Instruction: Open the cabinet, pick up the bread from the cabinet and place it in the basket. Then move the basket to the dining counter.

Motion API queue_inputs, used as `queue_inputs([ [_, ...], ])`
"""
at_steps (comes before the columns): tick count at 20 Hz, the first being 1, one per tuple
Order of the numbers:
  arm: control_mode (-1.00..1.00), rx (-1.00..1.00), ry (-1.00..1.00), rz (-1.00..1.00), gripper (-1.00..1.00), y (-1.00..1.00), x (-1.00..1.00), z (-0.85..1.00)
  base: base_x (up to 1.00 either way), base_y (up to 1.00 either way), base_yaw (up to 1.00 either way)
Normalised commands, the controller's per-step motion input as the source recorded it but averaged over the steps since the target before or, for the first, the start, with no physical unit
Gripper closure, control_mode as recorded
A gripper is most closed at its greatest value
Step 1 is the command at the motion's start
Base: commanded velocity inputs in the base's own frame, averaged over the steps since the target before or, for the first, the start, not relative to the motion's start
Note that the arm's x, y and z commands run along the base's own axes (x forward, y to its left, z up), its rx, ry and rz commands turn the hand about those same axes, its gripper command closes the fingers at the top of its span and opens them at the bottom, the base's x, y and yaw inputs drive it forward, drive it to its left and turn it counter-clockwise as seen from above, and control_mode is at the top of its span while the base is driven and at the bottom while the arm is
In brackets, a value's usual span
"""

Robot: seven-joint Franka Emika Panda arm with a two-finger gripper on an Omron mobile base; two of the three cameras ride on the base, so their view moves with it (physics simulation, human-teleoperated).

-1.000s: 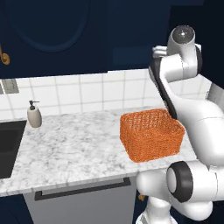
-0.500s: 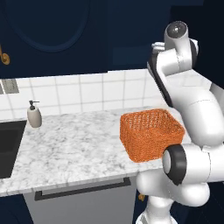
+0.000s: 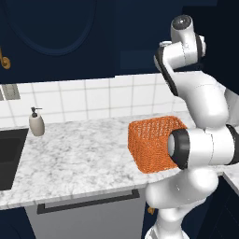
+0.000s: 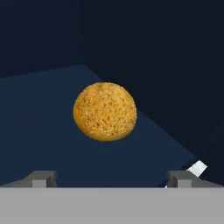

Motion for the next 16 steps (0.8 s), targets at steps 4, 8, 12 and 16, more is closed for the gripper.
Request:
queue_inputs([
  [4,-1.00,0.00,0.00,0.00,-1.00,-0.03,0.44,-0.02,0.00,0.00,0.00],
  [8,-1.00,0.00,0.00,0.00,-1.00,-0.14,0.41,-0.04,0.00,0.00,0.00],
  [12,-1.00,0.00,0.00,0.00,-1.00,-0.18,0.37,-0.02,0.00,0.00,0.00],
  [16,-1.00,0.00,0.00,0.00,-1.00,-0.26,0.24,-0.02,0.00,0.00,0.00],
])
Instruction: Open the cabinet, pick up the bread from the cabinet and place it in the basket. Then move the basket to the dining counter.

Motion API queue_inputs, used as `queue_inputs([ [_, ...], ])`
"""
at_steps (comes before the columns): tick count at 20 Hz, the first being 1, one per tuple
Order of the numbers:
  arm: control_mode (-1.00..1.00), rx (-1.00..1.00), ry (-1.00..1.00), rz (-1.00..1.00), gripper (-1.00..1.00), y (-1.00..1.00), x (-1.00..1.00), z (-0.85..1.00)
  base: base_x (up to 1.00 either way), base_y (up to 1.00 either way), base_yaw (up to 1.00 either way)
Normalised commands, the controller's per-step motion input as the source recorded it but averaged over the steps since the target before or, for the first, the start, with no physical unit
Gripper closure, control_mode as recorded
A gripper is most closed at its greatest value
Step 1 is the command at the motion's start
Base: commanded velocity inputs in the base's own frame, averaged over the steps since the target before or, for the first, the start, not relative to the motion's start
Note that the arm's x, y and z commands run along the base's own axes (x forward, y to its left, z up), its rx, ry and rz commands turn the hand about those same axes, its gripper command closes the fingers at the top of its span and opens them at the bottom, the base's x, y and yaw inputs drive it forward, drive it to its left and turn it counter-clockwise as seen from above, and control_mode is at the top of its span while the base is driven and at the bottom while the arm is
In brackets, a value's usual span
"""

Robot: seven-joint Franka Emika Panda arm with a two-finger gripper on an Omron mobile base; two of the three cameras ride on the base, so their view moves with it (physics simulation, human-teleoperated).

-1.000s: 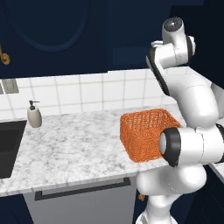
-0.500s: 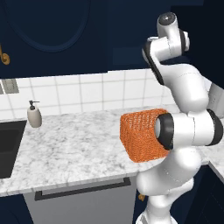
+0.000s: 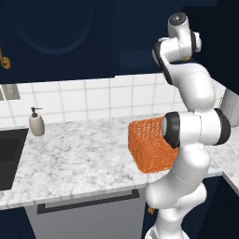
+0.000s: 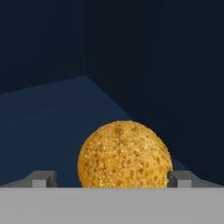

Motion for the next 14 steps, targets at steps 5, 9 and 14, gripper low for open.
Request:
queue_inputs([
  [5,-1.00,0.00,0.00,0.00,-1.00,-0.22,0.16,-0.06,0.00,0.00,0.00],
  [9,-1.00,0.00,0.01,0.00,-1.00,-0.03,0.01,-0.15,0.00,0.00,0.00],
  [14,-1.00,-0.01,0.03,0.00,-1.00,0.00,0.01,-0.34,0.00,0.00,0.00],
])
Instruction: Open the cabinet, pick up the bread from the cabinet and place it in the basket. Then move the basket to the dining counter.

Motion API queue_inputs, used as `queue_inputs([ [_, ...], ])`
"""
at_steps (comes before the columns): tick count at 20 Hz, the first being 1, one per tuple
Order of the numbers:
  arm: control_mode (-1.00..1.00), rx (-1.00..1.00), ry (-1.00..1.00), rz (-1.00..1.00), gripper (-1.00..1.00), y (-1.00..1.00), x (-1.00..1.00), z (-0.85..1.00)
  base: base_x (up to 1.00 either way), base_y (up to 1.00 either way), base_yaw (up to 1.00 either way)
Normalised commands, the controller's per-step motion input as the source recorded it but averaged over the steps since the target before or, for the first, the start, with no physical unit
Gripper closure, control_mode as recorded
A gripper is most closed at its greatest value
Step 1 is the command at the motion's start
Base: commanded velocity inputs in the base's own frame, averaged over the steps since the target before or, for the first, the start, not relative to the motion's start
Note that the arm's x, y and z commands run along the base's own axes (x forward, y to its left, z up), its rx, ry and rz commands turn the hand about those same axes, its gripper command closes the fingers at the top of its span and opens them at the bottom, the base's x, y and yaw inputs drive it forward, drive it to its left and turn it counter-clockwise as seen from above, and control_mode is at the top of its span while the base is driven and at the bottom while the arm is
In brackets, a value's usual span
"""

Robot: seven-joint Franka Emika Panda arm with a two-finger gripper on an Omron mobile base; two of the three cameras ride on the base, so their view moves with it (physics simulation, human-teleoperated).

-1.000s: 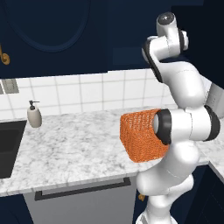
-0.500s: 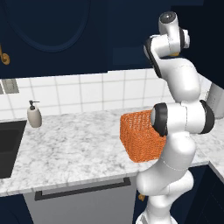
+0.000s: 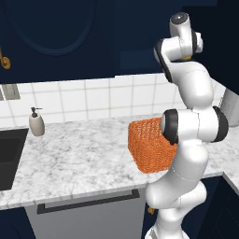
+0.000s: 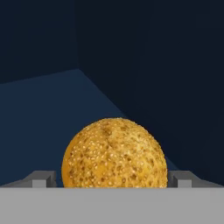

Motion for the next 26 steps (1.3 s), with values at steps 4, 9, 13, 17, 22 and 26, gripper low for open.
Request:
queue_inputs([
  [4,-1.00,-0.07,0.02,0.00,-1.00,0.00,0.06,-0.53,0.00,0.00,0.00],
  [9,-1.00,-0.04,0.00,0.00,-1.00,0.00,0.22,-0.12,0.00,0.00,0.00],
  [13,-1.00,0.00,0.00,0.00,-1.00,0.00,0.19,-0.01,0.00,0.00,0.00],
  [17,-1.00,0.00,0.00,0.02,1.00,0.00,0.17,0.00,0.00,0.00,0.00],
  [22,-1.00,0.00,0.00,0.00,1.00,0.01,0.03,0.00,0.00,0.00,0.00],
  [26,-1.00,0.00,-0.01,0.00,1.00,0.26,0.00,0.00,0.00,0.00,0.00],
])
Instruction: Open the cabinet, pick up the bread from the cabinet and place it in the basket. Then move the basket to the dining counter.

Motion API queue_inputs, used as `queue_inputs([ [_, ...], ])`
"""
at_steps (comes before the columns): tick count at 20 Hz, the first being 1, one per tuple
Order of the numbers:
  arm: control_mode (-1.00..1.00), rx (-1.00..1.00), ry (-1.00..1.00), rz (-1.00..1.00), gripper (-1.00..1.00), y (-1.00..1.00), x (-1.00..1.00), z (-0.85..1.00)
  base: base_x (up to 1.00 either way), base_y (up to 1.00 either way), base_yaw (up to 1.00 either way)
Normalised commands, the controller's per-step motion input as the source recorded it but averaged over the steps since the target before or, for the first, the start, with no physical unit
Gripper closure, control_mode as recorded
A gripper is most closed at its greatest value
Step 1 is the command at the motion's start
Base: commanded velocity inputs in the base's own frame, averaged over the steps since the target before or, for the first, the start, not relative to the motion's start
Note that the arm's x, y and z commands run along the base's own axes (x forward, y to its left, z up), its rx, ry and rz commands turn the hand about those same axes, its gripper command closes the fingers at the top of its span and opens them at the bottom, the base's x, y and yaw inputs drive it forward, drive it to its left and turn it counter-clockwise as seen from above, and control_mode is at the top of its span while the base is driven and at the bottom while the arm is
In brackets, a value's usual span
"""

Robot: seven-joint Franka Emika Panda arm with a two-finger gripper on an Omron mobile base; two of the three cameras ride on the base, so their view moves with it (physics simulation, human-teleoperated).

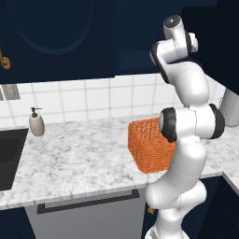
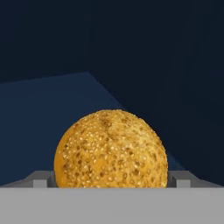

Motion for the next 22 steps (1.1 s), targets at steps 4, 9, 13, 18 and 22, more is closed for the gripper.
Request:
queue_inputs([
  [4,-1.00,-0.01,-0.14,0.09,1.00,0.20,-0.26,-0.02,0.00,0.00,0.00],
  [9,-1.00,-0.02,-0.22,0.14,1.00,0.30,-0.45,-0.02,0.00,0.00,0.00],
  [13,-1.00,0.00,-0.15,0.14,1.00,0.21,-0.63,-0.03,0.00,0.00,0.00],
  [18,-1.00,0.00,-0.07,0.13,1.00,0.22,-0.90,0.07,0.00,0.00,0.00],
  [22,-1.00,0.00,-0.01,0.08,1.00,0.42,-1.00,0.41,0.00,0.00,0.00],
])
